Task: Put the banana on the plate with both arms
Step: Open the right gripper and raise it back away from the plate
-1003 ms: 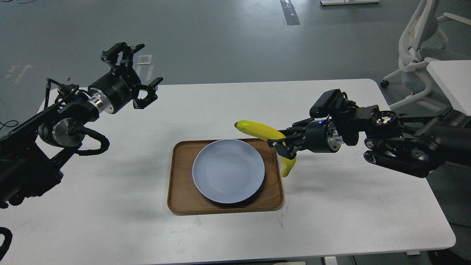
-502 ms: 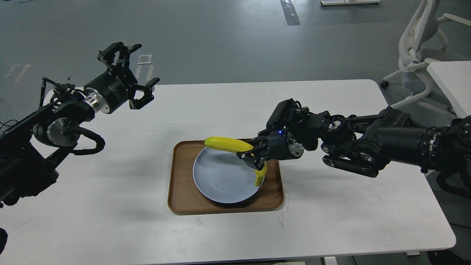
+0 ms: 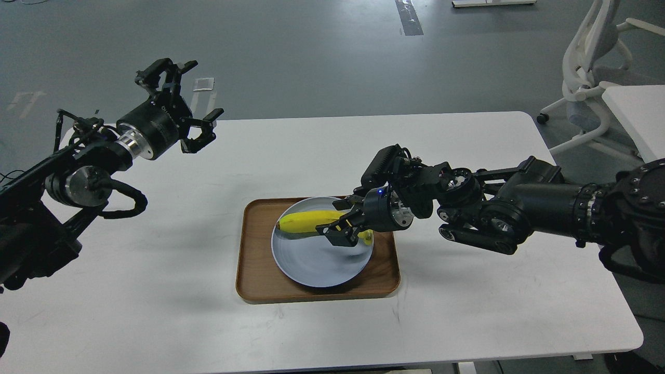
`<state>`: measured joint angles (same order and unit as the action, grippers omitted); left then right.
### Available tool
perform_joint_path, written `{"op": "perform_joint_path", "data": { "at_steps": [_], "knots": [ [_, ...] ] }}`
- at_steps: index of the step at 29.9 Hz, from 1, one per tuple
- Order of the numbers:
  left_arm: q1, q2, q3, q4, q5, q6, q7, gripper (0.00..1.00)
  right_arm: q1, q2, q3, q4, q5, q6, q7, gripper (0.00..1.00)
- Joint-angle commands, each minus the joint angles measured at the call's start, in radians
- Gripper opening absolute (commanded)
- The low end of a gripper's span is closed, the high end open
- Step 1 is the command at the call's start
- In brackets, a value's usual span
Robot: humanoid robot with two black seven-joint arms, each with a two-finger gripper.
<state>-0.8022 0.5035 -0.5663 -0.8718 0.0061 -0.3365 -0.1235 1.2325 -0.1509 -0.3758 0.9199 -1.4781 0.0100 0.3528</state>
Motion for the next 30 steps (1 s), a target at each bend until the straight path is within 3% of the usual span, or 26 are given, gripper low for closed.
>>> {"op": "perform_joint_path", "data": {
  "at_steps": [1,3,7,11,17,24,30],
  "knots": [
    [0.006,-0.003,0.0,-0.001,0.0,0.002,0.001,0.98,0.005,-0.019,0.011,0.004,0.004,0.001,0.0,0.99],
    [0.012,-0.008,0.0,0.0,-0.001,0.004,0.002,0.98,0.021,-0.044,0.037,0.001,0.039,-0.001,-0.002,0.99],
    [0.028,-0.016,-0.001,-0.001,-0.001,0.002,0.001,0.98,0.022,-0.104,0.202,-0.003,0.328,0.014,-0.034,0.99],
    [0.032,-0.029,-0.004,-0.003,-0.001,-0.002,-0.002,0.98,-0.002,-0.179,0.365,-0.016,0.855,0.001,-0.15,0.99],
    [0.034,-0.065,-0.012,-0.004,-0.006,-0.006,-0.002,0.98,-0.129,-0.258,0.653,-0.027,1.387,0.004,-0.186,0.98],
    [0.058,-0.109,-0.05,-0.004,-0.015,-0.007,-0.004,0.98,-0.341,-0.279,0.903,-0.01,1.529,0.016,-0.215,0.99],
    [0.092,-0.111,-0.081,-0.004,-0.015,-0.01,-0.002,0.98,-0.392,-0.279,0.923,0.005,1.523,0.037,-0.213,1.0]
  ]
}}
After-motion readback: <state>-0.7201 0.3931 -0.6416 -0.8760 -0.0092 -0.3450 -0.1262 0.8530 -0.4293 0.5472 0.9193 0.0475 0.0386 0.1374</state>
